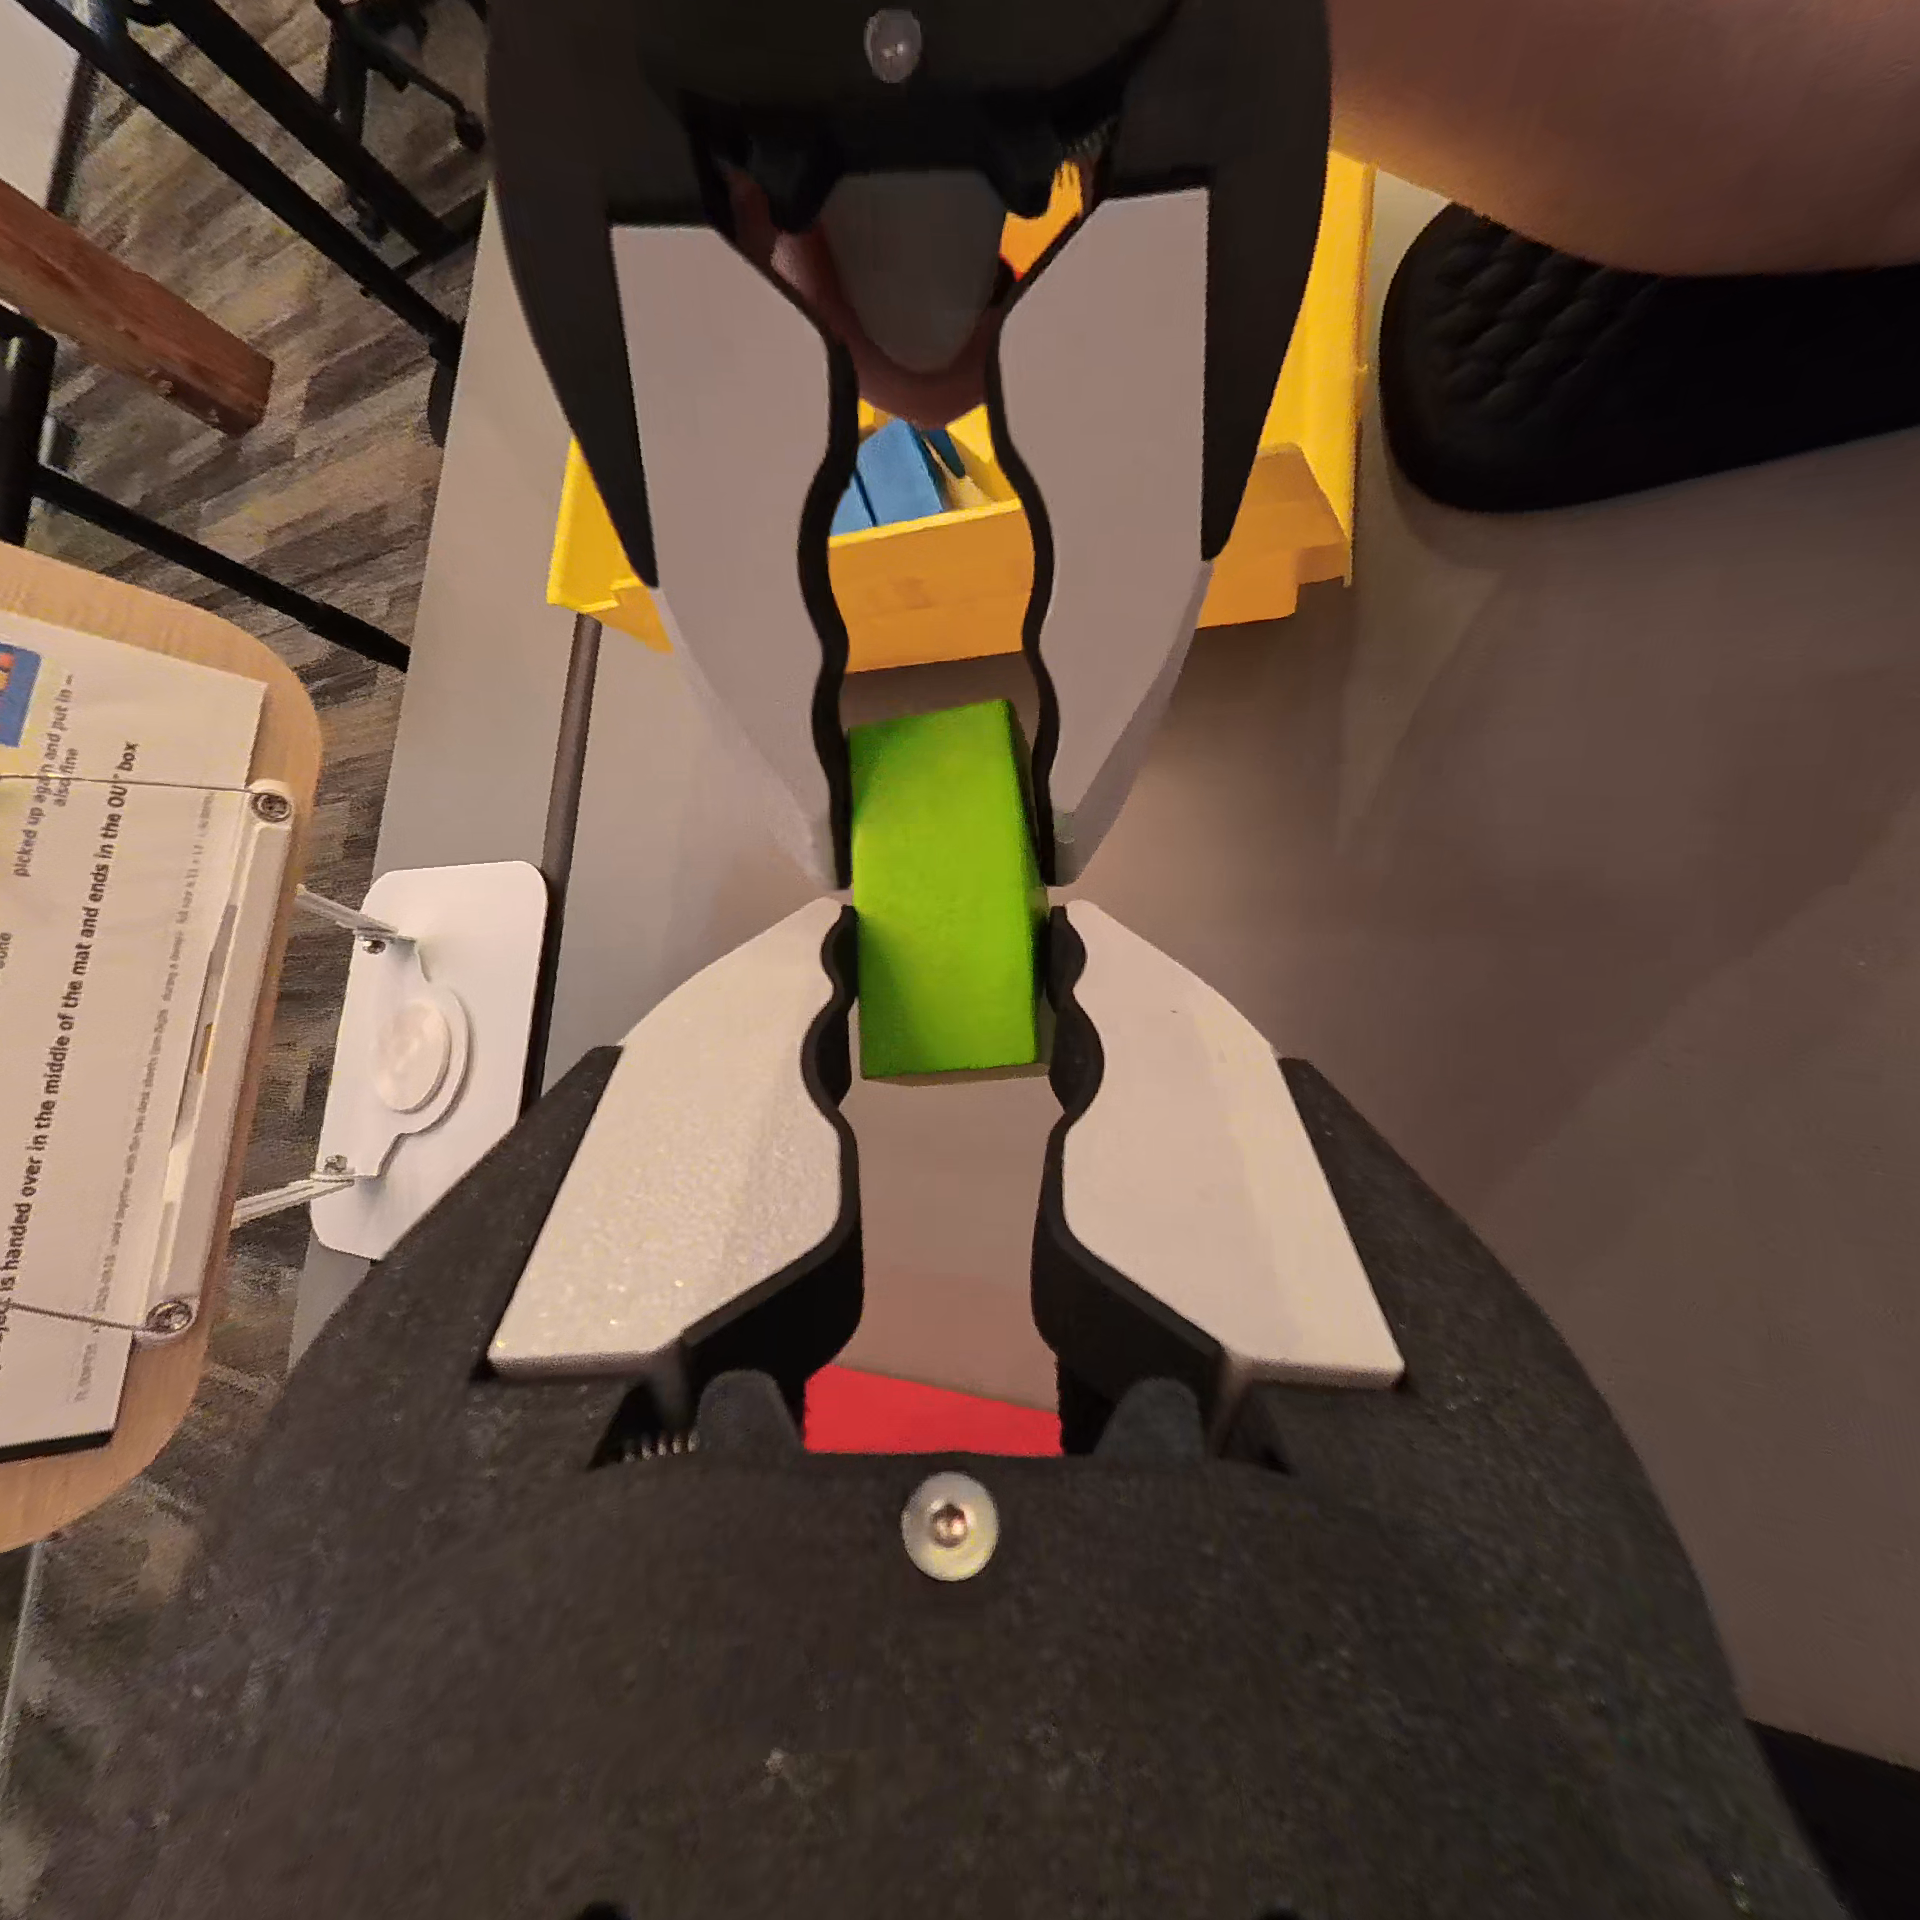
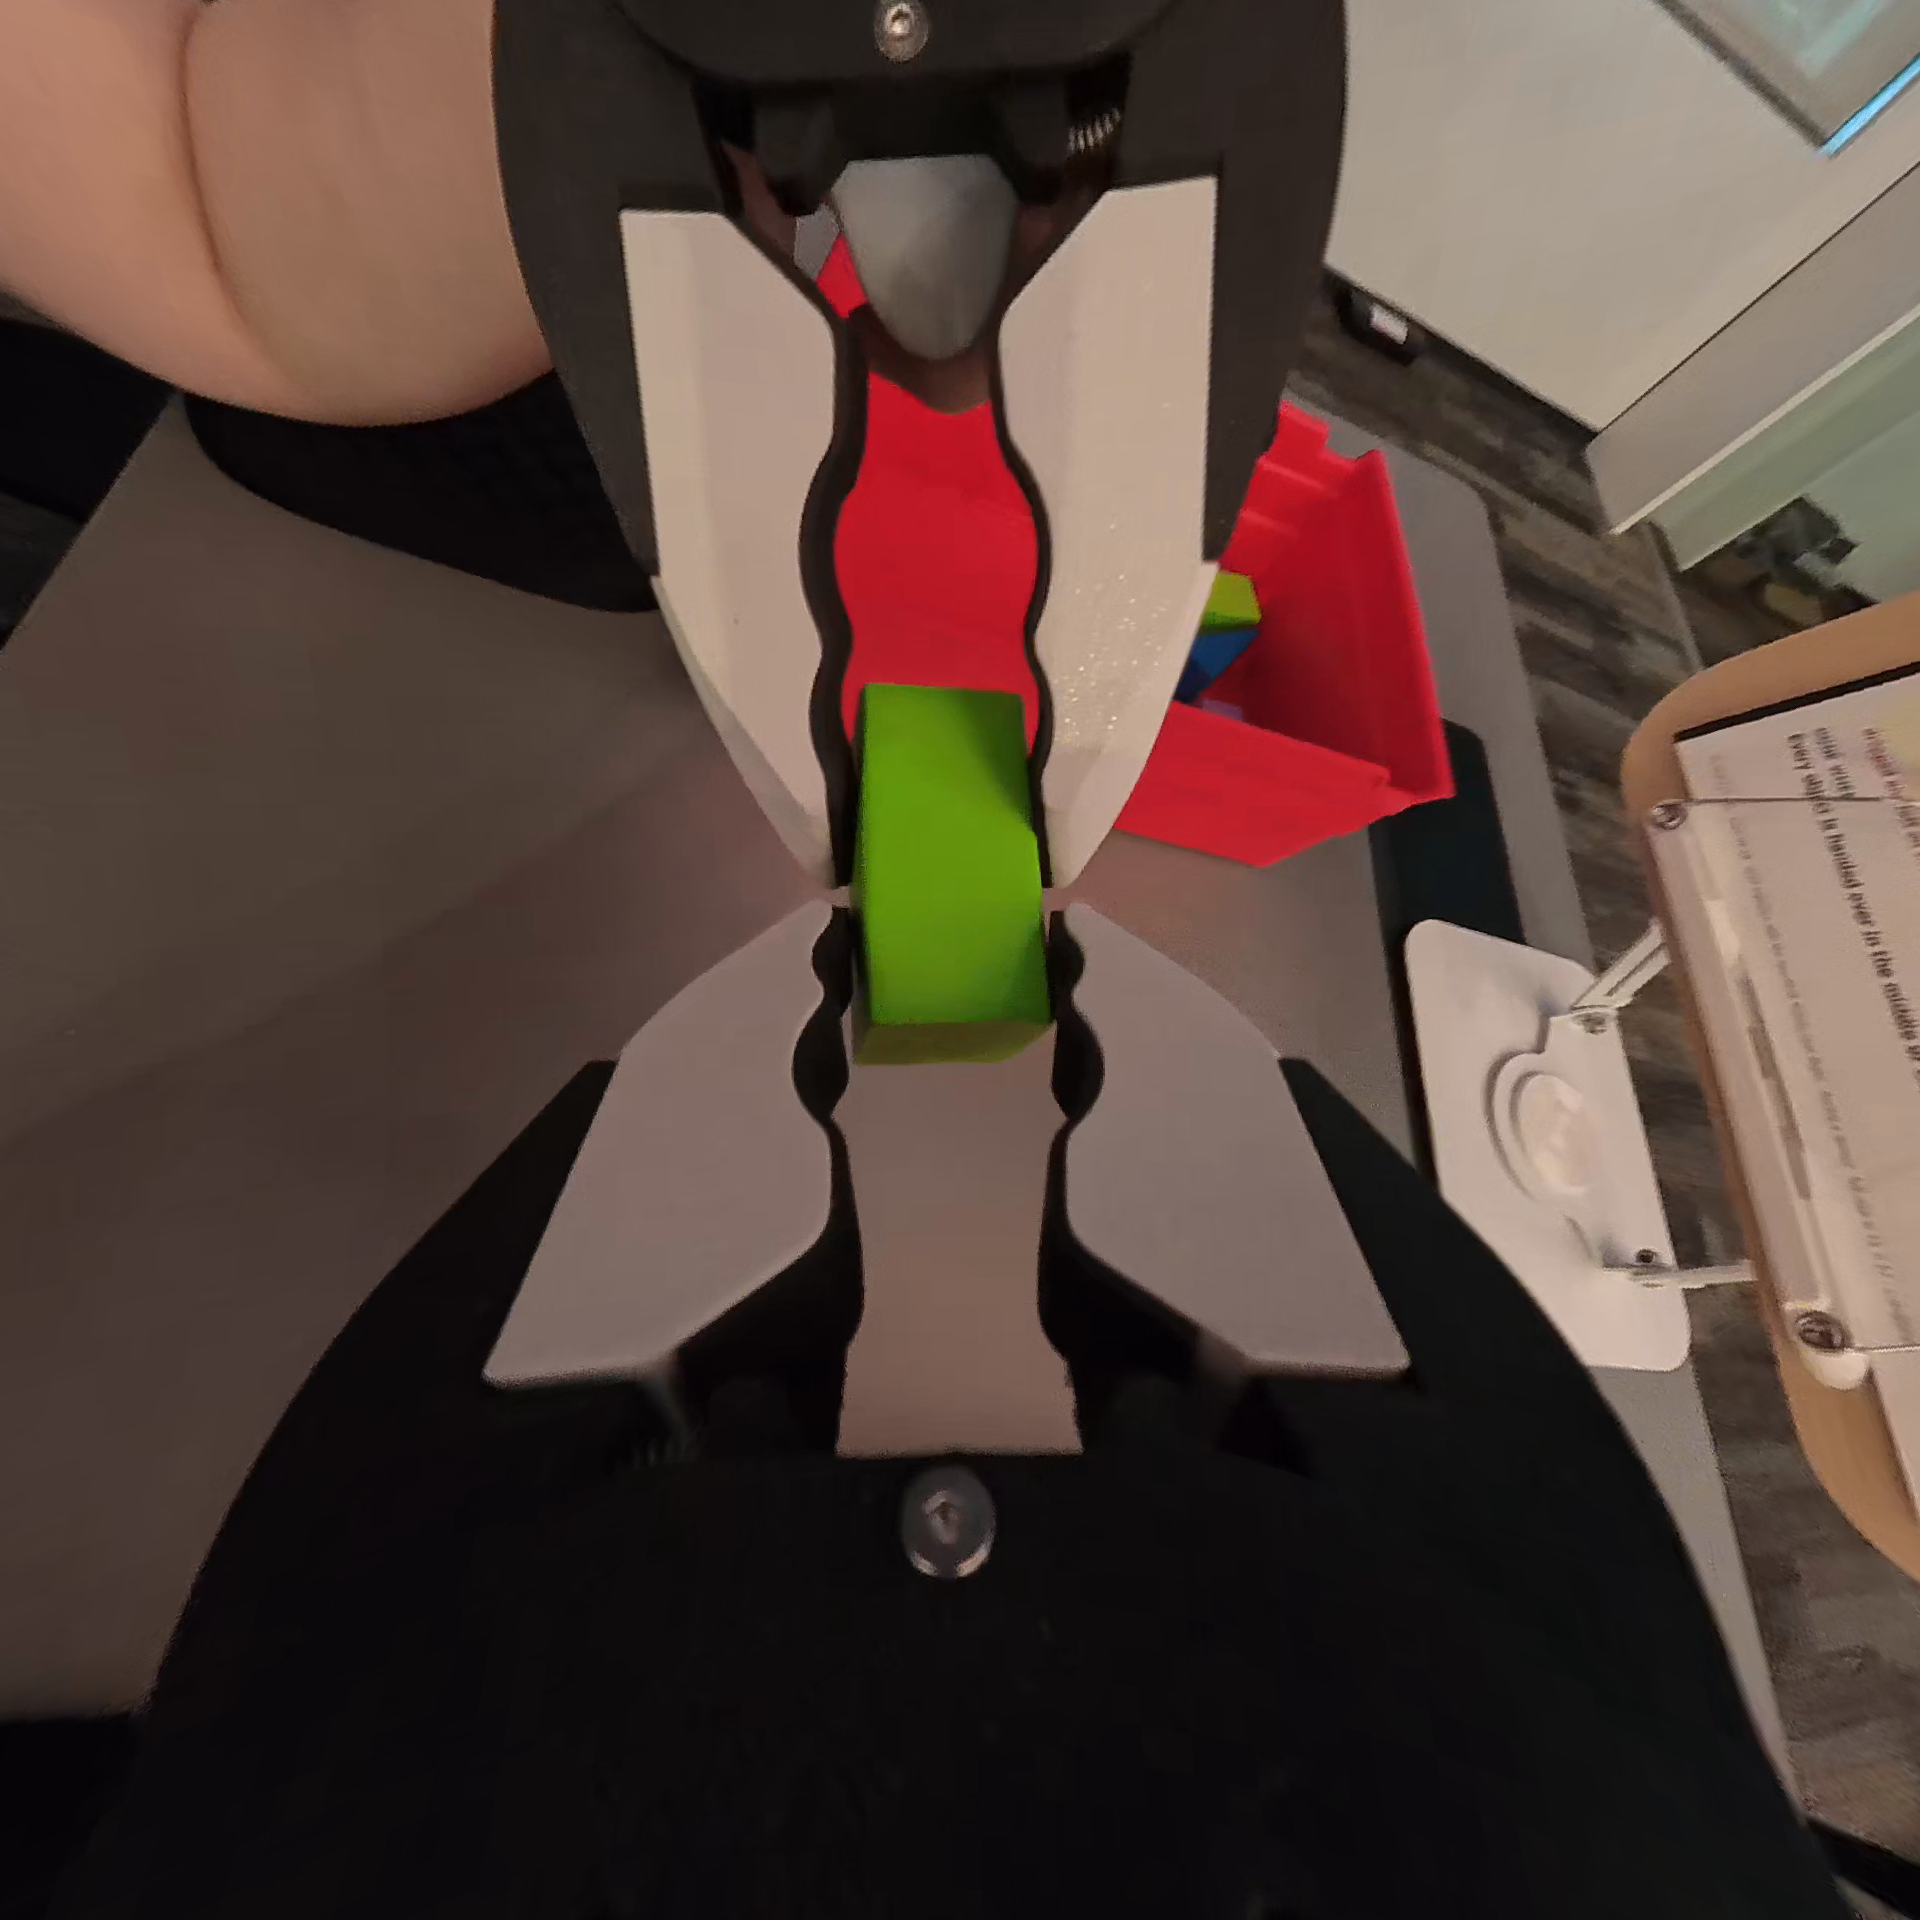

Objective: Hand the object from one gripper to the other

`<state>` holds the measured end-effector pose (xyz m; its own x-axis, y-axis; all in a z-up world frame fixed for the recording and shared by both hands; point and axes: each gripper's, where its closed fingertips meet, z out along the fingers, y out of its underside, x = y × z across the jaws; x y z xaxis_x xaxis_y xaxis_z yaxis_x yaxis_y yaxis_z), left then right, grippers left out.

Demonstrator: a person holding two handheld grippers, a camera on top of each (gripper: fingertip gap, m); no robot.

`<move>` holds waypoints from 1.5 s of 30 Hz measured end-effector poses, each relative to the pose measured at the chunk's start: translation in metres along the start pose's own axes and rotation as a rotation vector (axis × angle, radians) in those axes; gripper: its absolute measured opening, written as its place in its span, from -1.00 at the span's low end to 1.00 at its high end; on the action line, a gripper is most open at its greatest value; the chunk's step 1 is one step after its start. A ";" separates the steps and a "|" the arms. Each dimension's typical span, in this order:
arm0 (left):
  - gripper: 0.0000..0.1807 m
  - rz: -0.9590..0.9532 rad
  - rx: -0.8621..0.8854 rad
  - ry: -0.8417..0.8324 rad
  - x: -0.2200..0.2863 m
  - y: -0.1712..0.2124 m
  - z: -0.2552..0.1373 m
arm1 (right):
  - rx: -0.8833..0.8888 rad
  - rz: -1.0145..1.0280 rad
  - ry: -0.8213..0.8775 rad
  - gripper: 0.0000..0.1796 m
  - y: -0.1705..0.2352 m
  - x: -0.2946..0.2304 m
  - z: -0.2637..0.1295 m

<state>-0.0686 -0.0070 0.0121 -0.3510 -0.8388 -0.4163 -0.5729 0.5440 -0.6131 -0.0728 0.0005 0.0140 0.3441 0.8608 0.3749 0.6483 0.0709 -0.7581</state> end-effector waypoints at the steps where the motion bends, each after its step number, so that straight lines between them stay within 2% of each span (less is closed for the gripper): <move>1: -0.62 0.005 -0.003 -0.001 0.000 0.001 0.002 | -0.012 0.015 -0.008 -0.60 0.002 -0.001 0.000; 3: -0.61 -0.002 0.006 -0.022 -0.004 0.000 0.004 | -0.046 0.046 -0.008 -0.61 0.008 0.002 0.000; 6: -0.45 -0.059 0.060 -0.050 -0.013 -0.008 -0.005 | -0.117 0.066 0.017 -0.61 0.022 0.007 -0.004; 8: -0.45 -0.091 0.097 -0.080 -0.021 -0.010 -0.016 | -0.143 0.075 0.037 -0.61 0.029 0.012 -0.014; 11: -0.47 -0.116 0.110 -0.123 -0.032 -0.004 -0.032 | -0.217 0.092 0.117 -0.61 0.048 0.022 -0.054; 14: -0.49 -0.127 0.111 -0.150 -0.037 0.001 -0.042 | -0.313 0.206 0.177 -0.61 0.089 0.024 -0.104; 18: -0.50 -0.127 0.102 -0.157 -0.039 0.005 -0.046 | -0.515 0.440 0.047 -0.60 0.167 -0.008 -0.130; 21: -0.50 -0.128 0.082 -0.149 -0.038 0.008 -0.043 | -0.613 0.573 -0.110 -0.60 0.202 -0.035 -0.120; 24: -0.50 -0.118 0.061 -0.143 -0.036 0.011 -0.040 | -0.726 0.587 -0.135 -0.61 0.228 -0.036 -0.103; 27: -0.50 -0.111 0.052 -0.138 -0.035 0.012 -0.038 | -0.693 0.556 -0.164 -0.61 0.224 -0.033 -0.084; 31: -0.51 -0.113 0.051 -0.135 -0.034 0.012 -0.039 | -0.700 0.514 -0.192 -0.61 0.221 -0.037 -0.082; 37: -0.52 -0.104 0.040 -0.131 -0.031 0.011 -0.038 | -0.601 0.445 -0.066 -0.61 0.217 -0.010 -0.080; 45: -0.51 -0.094 0.005 -0.123 -0.029 0.015 -0.032 | -0.694 0.501 0.002 -0.61 0.230 0.001 -0.071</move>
<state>-0.0909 0.0245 0.0359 -0.2026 -0.8770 -0.4356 -0.5949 0.4636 -0.6566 0.1249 -0.0177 -0.1223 0.7022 0.7070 0.0839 0.6879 -0.6432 -0.3363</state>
